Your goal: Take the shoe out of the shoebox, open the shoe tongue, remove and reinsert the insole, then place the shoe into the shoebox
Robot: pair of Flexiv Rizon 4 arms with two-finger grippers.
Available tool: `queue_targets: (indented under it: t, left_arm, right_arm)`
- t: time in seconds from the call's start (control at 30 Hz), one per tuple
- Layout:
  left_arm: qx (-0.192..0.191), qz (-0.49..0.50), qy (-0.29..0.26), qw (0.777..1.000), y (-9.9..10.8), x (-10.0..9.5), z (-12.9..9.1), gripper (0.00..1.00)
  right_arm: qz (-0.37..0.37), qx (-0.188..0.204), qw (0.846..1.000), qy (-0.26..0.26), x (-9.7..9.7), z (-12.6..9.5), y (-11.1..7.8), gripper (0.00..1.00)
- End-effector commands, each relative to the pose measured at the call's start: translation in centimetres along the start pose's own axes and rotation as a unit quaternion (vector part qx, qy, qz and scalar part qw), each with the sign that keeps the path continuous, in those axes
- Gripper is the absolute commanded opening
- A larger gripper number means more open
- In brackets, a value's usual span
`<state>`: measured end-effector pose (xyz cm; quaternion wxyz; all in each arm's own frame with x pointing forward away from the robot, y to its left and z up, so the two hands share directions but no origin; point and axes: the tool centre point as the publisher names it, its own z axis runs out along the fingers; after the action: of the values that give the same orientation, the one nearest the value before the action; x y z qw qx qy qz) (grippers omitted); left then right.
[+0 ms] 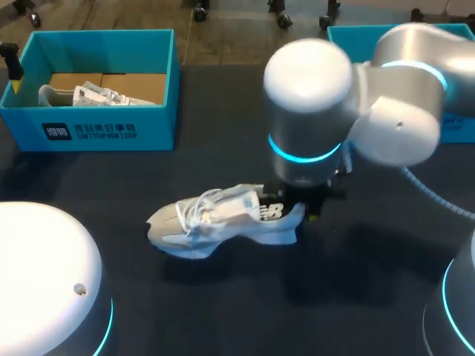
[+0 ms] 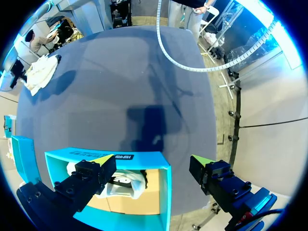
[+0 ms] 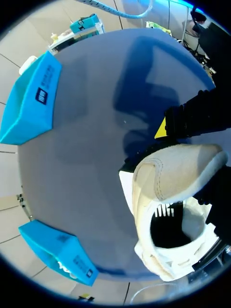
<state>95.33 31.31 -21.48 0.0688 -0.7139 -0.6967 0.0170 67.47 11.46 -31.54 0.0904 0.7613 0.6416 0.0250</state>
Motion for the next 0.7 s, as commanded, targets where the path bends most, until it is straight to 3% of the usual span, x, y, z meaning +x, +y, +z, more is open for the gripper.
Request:
queue_targets:
  t: [0.03, 0.33, 0.7]
  left_arm:
    - [-0.001, 0.0, 0.001, 1.0, 0.0, 0.0, 0.0, 1.0]
    - [-0.001, 0.0, 0.001, 1.0, 0.0, 0.0, 0.0, 1.0]
    - [-0.001, 0.0, 0.001, 1.0, 0.0, 0.0, 0.0, 1.0]
  right_arm:
    - [0.002, 0.001, 1.0, -0.004, 2.1, 1.7, -1.0, 0.0]
    - [-0.012, 0.014, 1.0, -0.019, 3.6, 3.8, -1.3, 0.0]
    - [-0.018, 0.012, 0.998, -0.059, 3.7, 4.5, -1.7, 0.0]
